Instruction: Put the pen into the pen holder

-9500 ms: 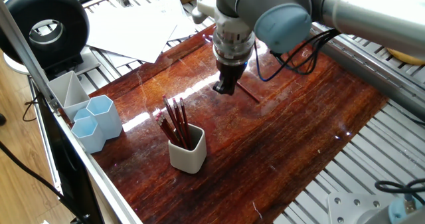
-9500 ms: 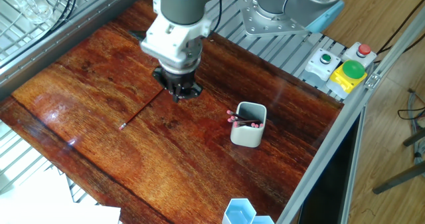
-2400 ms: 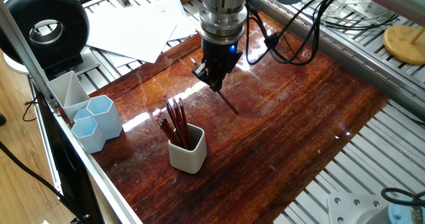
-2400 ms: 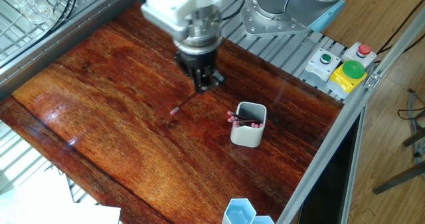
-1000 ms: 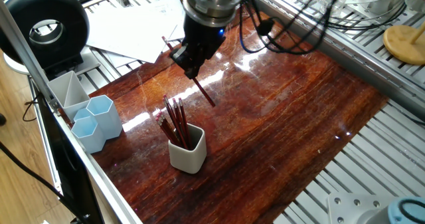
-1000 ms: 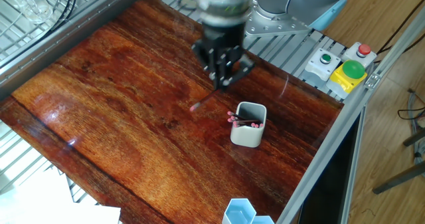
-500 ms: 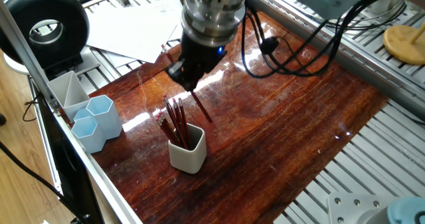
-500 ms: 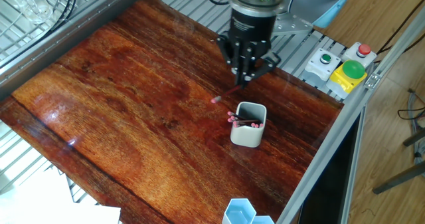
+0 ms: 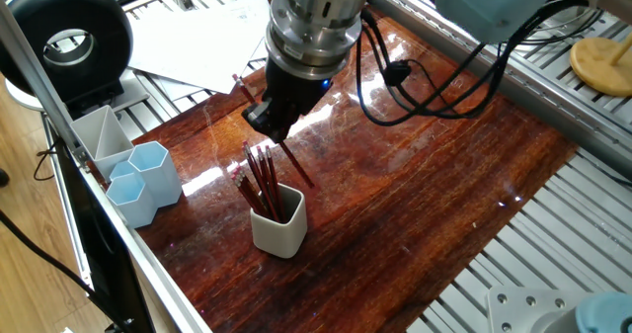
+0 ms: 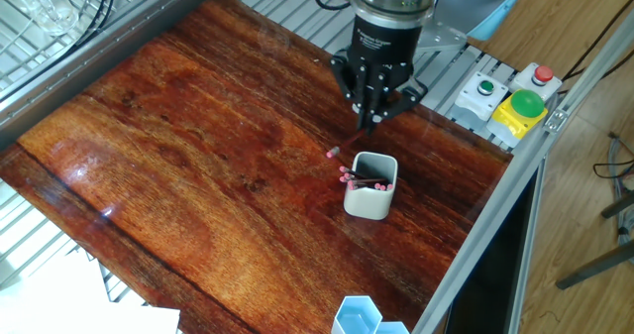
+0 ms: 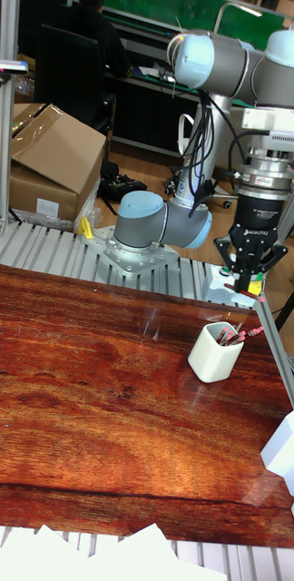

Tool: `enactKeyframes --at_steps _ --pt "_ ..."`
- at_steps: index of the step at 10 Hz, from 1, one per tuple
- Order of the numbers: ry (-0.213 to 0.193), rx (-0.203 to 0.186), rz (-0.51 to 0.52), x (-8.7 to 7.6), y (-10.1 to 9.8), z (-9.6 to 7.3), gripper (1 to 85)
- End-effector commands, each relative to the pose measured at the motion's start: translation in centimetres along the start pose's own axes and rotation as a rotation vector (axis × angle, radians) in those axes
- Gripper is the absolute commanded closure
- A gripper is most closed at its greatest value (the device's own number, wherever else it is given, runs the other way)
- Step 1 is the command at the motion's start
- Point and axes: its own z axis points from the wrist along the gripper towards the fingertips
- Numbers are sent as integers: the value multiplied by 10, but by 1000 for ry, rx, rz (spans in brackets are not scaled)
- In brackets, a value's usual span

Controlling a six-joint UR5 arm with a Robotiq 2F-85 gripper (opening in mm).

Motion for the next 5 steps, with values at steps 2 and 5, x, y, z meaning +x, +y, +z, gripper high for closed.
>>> enactKeyframes --at_steps 2,5 --pt "-154 27 -87 -13 13 -44 847" --pt "-249 50 -145 -25 5 -50 847"
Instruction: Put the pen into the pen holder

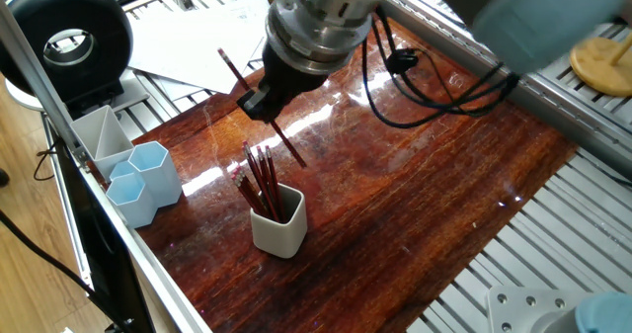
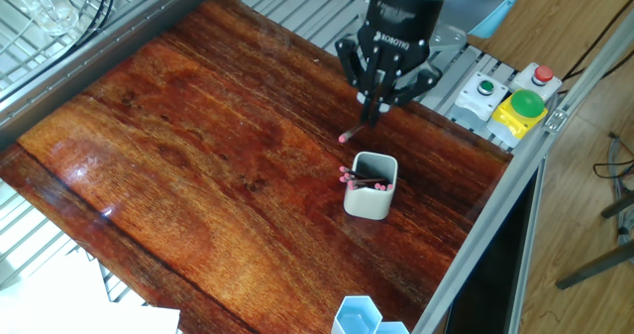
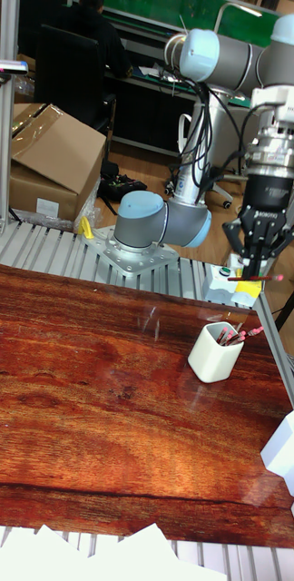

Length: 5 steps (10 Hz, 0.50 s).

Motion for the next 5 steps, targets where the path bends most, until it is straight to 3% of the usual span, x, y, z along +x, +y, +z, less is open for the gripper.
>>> enactKeyframes --at_steps 1,2,4,5 --pt "-102 14 -39 -11 -2 -14 847" --pt "-114 5 -30 -10 0 -11 847" --pt "-188 5 -46 -9 -2 14 847" --pt "-181 9 -45 -7 -3 14 847"
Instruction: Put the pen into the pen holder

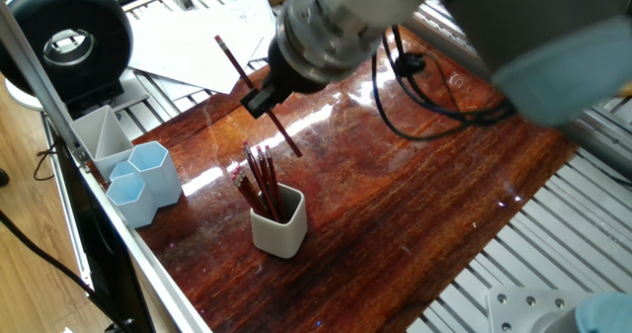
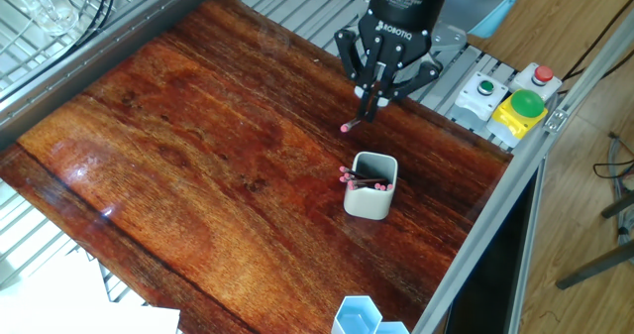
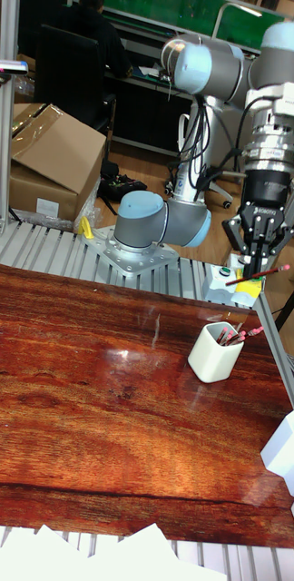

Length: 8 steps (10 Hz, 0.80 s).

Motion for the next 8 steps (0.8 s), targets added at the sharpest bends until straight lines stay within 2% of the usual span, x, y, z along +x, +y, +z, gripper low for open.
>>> enactKeyframes --at_steps 1,2,3,4,5,6,8 --pt "-14 6 -3 10 -3 8 847" --pt "48 14 12 26 -5 8 847" --pt "147 35 36 52 -9 5 847" --pt "173 37 62 59 -9 4 847" --pt "119 6 87 44 -1 6 847" --pt "91 20 80 37 -6 7 847" --pt "91 -21 122 37 6 7 847"
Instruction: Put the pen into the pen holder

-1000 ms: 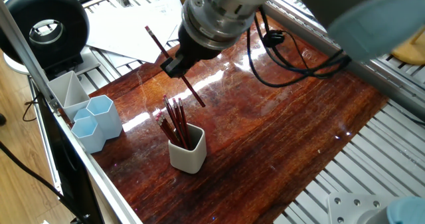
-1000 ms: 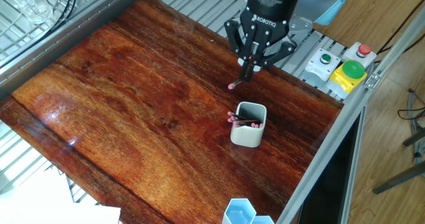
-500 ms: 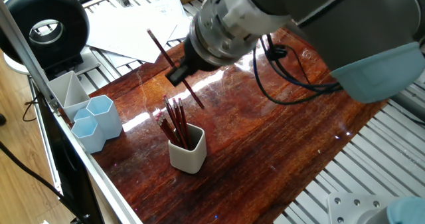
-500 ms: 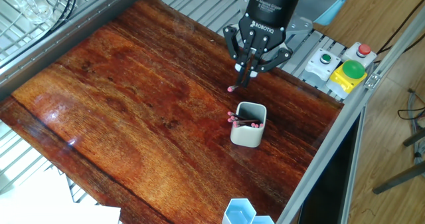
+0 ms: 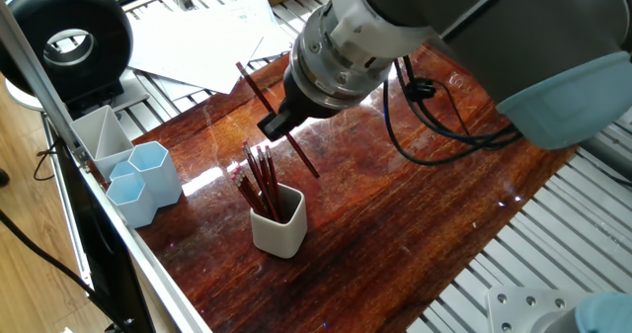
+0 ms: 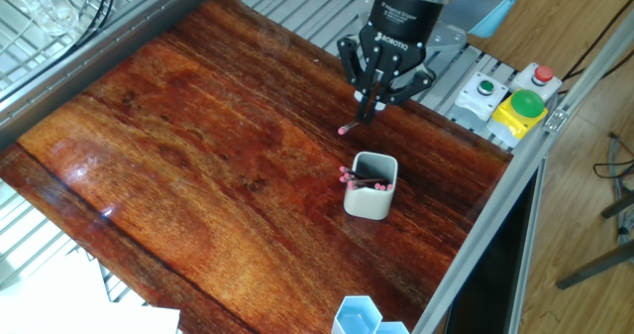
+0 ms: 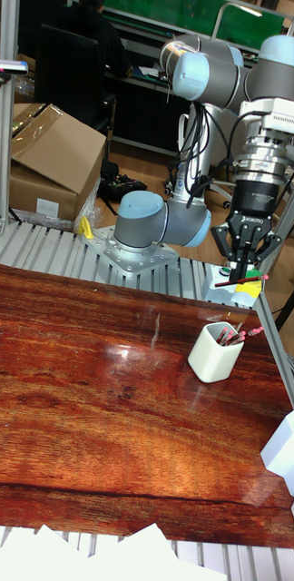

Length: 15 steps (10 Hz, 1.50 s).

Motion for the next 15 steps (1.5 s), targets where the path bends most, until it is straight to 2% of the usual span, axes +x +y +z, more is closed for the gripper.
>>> enactKeyframes --at_steps 1,2,3,5,9,15 --pt "-42 -56 65 -11 13 -1 847" --pt "-113 -89 66 -26 25 5 847" --pt "-162 -93 55 -33 30 15 847" --pt "-172 -78 27 -28 26 23 847" --pt "-247 -69 0 -18 19 52 847" --pt "-302 -48 -7 -7 19 78 847"
